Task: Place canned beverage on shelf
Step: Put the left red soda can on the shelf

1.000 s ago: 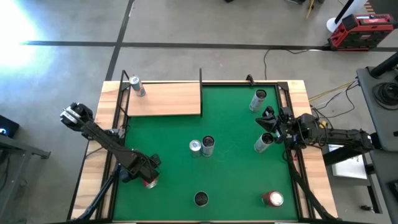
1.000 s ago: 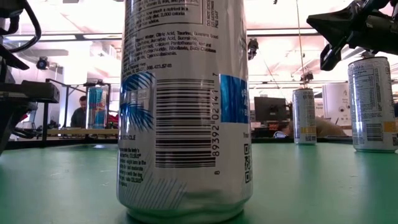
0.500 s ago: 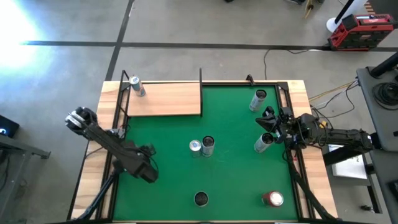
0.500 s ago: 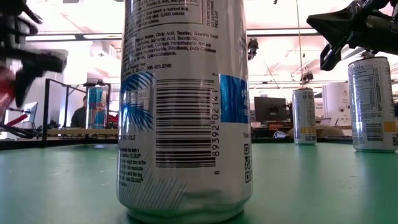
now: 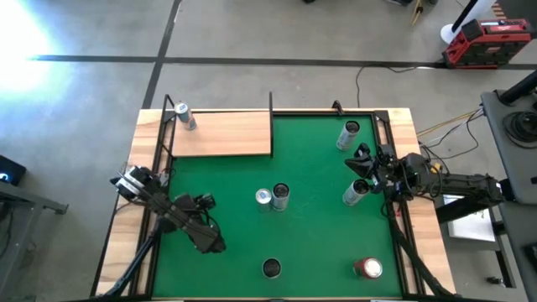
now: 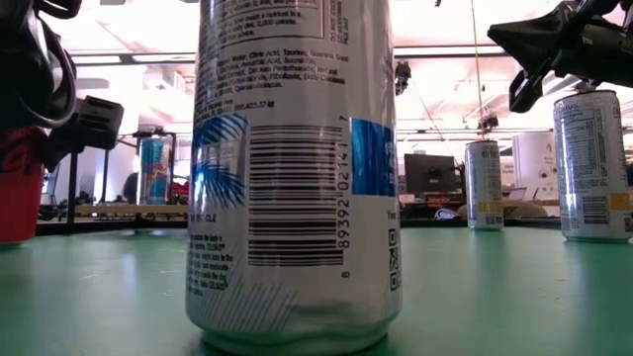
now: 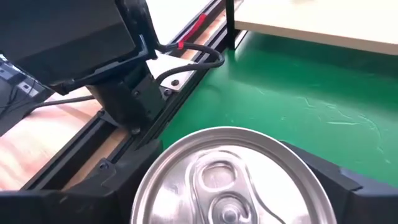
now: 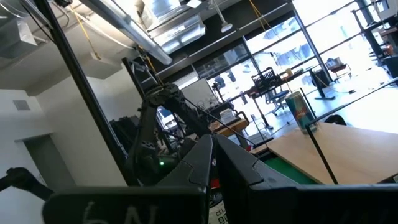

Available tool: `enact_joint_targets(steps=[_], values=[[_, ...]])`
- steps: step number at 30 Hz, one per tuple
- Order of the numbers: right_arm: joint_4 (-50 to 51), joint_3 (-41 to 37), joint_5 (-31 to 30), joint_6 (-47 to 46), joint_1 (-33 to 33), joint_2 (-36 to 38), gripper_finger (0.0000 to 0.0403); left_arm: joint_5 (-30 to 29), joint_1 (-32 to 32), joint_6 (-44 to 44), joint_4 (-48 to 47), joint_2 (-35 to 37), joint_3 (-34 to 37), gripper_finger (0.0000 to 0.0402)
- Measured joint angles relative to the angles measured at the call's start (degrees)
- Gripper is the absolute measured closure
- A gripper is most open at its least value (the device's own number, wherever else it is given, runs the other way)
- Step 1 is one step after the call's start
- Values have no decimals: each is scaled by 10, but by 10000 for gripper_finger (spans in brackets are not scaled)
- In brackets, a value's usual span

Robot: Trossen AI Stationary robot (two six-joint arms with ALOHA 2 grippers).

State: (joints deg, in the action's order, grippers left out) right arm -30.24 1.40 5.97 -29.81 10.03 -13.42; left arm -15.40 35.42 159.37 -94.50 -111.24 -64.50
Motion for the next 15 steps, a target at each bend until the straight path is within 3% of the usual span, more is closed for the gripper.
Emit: enact_joint_targets(steps=[15], values=[[0, 0, 0, 0, 0, -2, 390, 33, 1, 26, 62, 81, 5, 118]])
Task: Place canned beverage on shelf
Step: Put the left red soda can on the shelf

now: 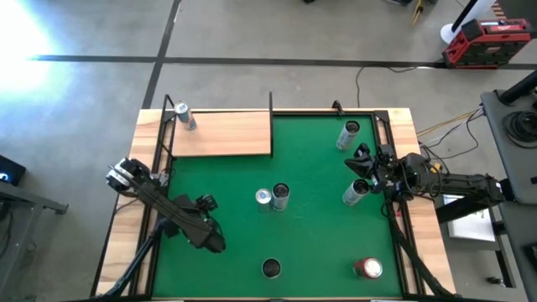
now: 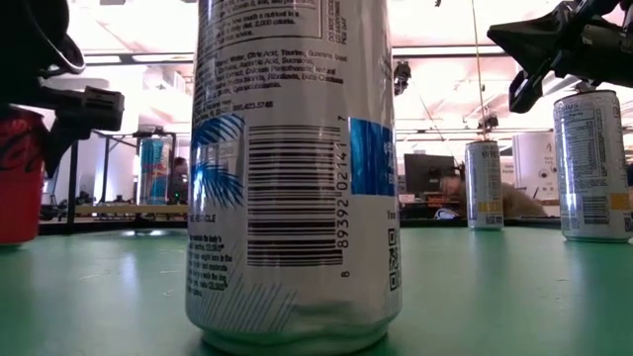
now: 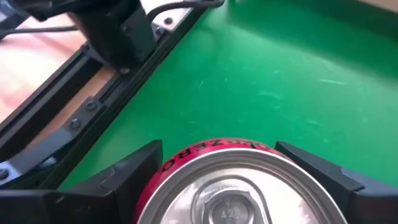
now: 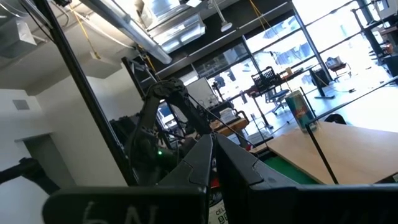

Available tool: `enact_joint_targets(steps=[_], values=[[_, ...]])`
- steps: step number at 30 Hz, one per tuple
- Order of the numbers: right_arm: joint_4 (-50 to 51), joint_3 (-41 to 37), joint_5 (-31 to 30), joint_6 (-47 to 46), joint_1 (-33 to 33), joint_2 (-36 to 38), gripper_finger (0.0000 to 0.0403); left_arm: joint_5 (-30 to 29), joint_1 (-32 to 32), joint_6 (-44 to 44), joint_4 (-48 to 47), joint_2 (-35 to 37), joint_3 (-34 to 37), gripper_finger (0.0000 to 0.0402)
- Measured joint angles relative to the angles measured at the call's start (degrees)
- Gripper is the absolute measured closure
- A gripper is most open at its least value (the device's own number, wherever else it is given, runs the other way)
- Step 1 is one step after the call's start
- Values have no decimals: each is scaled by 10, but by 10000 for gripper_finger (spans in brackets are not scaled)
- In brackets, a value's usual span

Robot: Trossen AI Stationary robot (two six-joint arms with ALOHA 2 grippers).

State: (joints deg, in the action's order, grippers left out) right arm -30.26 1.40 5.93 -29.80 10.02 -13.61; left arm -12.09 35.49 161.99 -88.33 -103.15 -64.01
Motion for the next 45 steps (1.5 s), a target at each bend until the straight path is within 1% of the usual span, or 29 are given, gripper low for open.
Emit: enact_joint_targets(steps=[5, 11, 18, 28, 33, 41, 43, 45], values=[[0, 0, 0, 0, 0, 0, 390, 13, 1, 2, -6, 3, 1, 118], [0, 0, 0, 0, 0, 0, 390, 13, 1, 7, -12, 3, 1, 117], [0, 0, 0, 0, 0, 0, 390, 9, 2, 27, -16, 4, 0, 106], [0, 0, 0, 0, 0, 0, 390, 5, 2, 40, -17, 3, 0, 100], [0, 0, 0, 0, 0, 0, 390, 6, 2, 40, -17, 3, -11, 78], [0, 0, 0, 0, 0, 0, 390, 17, 2, 33, -17, 4, -56, 12], [0, 0, 0, 0, 0, 0, 390, 24, 2, 23, -17, 4, -73, 5], [0, 0, 0, 0, 0, 0, 390, 29, 2, 18, -17, 5, -89, 7]])
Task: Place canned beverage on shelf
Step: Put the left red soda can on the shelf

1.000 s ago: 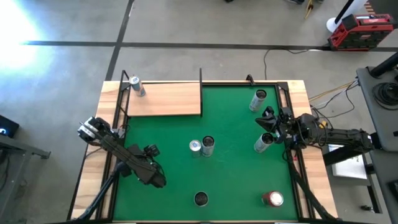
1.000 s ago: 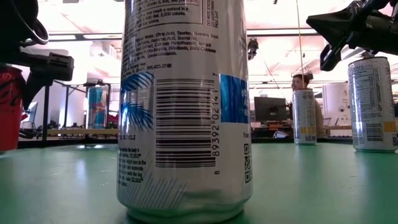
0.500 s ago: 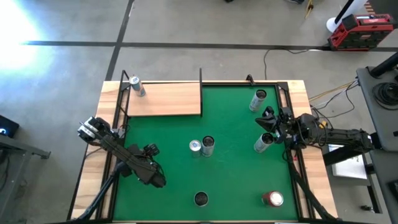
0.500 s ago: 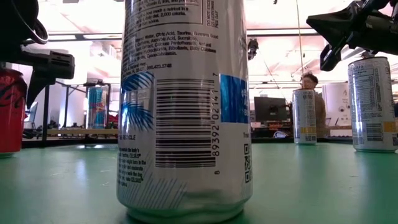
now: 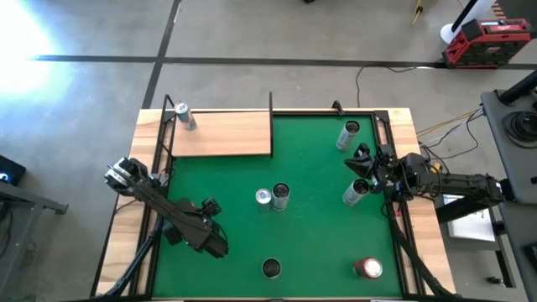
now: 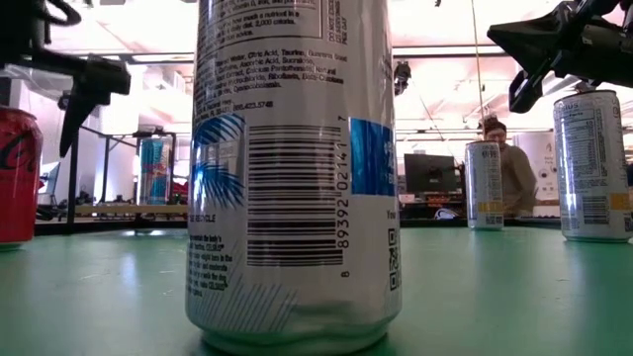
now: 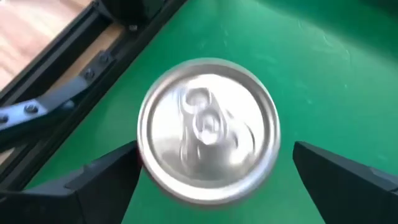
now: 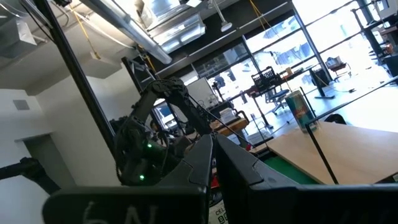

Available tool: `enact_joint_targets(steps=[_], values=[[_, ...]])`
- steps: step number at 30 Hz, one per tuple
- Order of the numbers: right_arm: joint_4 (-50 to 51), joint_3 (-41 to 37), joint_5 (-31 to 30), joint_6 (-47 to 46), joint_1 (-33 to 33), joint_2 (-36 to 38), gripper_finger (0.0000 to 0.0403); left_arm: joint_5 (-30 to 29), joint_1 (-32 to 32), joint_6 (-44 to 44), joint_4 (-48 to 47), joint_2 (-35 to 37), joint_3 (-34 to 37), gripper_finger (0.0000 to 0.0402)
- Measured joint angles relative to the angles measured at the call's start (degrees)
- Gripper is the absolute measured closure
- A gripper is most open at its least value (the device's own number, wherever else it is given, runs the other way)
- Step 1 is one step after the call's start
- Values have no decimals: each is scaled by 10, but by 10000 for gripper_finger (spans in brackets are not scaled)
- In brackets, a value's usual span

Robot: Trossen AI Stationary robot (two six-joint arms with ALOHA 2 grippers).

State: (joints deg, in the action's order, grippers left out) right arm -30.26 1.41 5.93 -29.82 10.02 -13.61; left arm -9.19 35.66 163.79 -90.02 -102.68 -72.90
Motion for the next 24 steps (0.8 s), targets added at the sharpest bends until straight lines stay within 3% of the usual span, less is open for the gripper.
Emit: enact_joint_targets(steps=[9, 17, 24], values=[[0, 0, 0, 0, 0, 0, 390, 32, 2, -57, 0, 51, -27, 10], [0, 0, 0, 0, 0, 0, 390, 48, 0, -56, 3, 124, 13, 10], [0, 0, 0, 0, 0, 0, 390, 58, -7, -58, 25, 131, 32, 10]])
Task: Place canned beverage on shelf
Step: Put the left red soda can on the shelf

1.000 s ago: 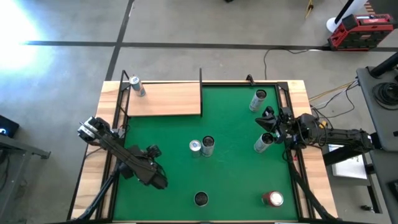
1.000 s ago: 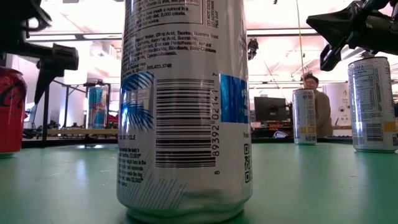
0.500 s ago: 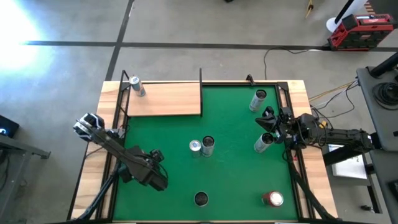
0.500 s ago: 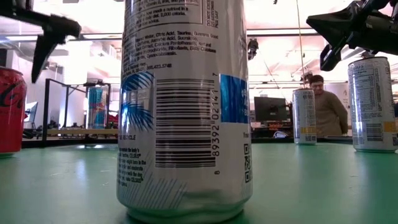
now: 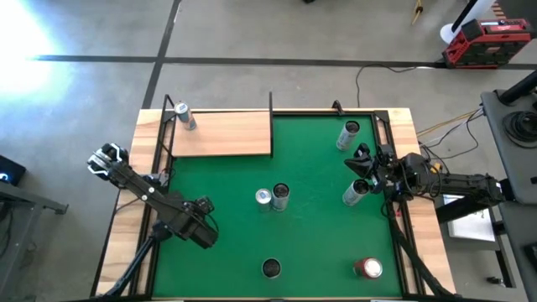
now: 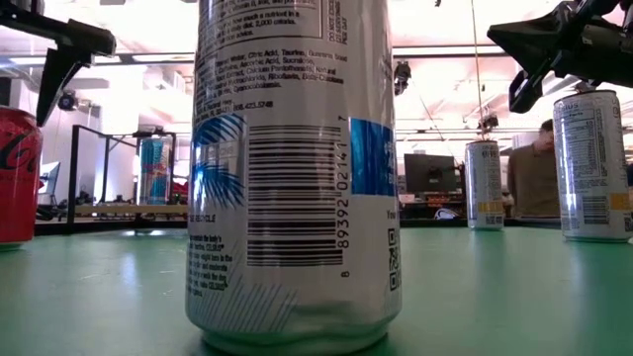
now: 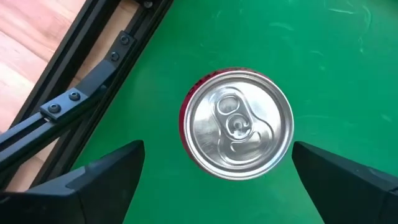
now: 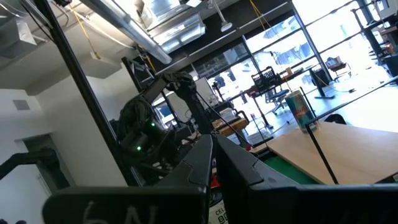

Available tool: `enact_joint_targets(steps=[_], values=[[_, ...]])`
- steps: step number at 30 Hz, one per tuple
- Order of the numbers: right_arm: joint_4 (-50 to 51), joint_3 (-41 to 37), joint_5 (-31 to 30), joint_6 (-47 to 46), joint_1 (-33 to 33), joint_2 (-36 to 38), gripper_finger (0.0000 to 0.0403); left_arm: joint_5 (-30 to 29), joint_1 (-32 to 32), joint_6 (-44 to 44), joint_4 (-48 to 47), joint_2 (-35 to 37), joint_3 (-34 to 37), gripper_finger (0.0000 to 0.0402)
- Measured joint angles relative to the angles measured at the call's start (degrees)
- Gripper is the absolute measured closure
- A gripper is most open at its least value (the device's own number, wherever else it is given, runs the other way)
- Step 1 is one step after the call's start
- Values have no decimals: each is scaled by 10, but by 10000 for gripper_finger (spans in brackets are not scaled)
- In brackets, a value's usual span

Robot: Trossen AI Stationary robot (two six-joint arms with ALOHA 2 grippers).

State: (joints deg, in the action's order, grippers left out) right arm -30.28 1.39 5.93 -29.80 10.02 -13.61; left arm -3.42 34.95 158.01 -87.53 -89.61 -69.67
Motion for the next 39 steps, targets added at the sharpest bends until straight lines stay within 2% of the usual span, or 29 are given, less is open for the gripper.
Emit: enact_joint_targets(steps=[11, 18, 22, 31, 35, 39], values=[[0, 0, 0, 0, 0, 0, 390, -3, -29, 0, -1, -14, 1, 10], [0, 0, 0, 0, 0, 0, 390, 0, -41, -2, -21, 35, 10, 10], [0, 0, 0, 0, 0, 0, 390, 10, -46, -2, 0, 96, 62, 10], [0, 0, 0, 0, 0, 0, 390, 19, -47, -2, 178, 263, 214, 10], [0, 0, 0, 0, 0, 0, 390, 32, -47, 0, 206, 273, 242, 10], [0, 0, 0, 0, 0, 0, 390, 41, -47, 0, 229, 255, 249, 10]])
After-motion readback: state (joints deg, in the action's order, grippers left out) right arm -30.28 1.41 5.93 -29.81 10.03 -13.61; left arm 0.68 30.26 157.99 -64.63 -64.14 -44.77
